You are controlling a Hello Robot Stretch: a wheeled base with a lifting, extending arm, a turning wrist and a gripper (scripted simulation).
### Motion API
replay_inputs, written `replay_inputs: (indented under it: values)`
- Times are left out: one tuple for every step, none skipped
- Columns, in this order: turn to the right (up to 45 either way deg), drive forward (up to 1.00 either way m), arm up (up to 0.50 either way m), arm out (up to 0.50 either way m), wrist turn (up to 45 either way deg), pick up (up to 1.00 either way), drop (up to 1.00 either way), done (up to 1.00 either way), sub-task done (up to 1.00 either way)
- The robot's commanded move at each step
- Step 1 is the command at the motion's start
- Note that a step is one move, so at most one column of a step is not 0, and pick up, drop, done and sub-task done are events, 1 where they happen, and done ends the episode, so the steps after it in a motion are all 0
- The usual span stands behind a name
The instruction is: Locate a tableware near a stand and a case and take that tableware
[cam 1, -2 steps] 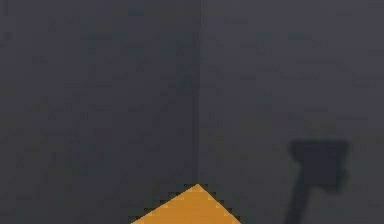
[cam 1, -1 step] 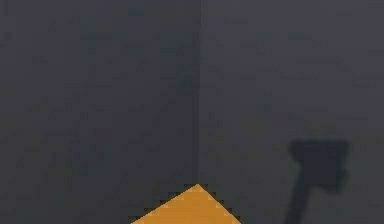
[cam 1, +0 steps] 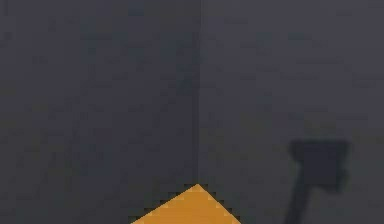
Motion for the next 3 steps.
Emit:
replay_inputs:
  values:
    - [0.0,0.00,0.00,0.00,45.0,0.00,0.00,0.00,0.00]
    - [0.0,0.00,0.00,0.00,15.0,0.00,0.00,0.00,0.00]
    - [0.0,0.00,-0.30,0.00,0.0,0.00,0.00,0.00,0.00]
